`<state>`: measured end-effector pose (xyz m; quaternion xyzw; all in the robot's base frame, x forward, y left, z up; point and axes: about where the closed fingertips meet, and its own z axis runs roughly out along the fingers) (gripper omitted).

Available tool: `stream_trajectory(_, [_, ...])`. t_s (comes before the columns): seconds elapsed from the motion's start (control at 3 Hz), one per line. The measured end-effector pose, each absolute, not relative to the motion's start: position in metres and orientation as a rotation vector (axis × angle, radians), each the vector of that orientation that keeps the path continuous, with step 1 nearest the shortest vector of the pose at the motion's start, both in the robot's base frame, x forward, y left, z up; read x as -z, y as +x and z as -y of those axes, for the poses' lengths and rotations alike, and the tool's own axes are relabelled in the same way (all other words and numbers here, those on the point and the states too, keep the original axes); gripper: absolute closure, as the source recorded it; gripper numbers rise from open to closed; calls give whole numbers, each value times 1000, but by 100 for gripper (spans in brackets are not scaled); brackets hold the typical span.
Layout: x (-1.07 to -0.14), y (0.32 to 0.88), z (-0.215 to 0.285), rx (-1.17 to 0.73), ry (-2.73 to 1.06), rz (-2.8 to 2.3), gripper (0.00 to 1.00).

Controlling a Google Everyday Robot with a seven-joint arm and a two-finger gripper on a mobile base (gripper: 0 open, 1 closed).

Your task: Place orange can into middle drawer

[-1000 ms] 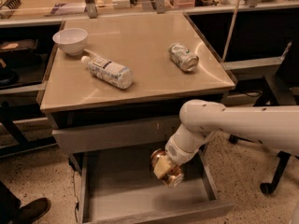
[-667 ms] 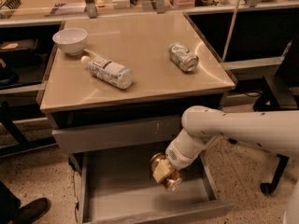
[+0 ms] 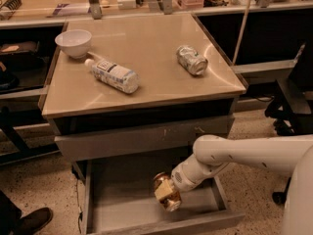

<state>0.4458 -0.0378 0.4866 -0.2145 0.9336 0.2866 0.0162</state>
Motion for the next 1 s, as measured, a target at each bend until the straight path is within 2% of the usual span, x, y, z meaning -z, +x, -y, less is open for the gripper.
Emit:
stream_trajectory(0.33, [-480, 441, 37, -894, -672, -2912, 100])
stream_trajectory(1.0, [-445, 450, 6, -1015, -654, -2859, 100])
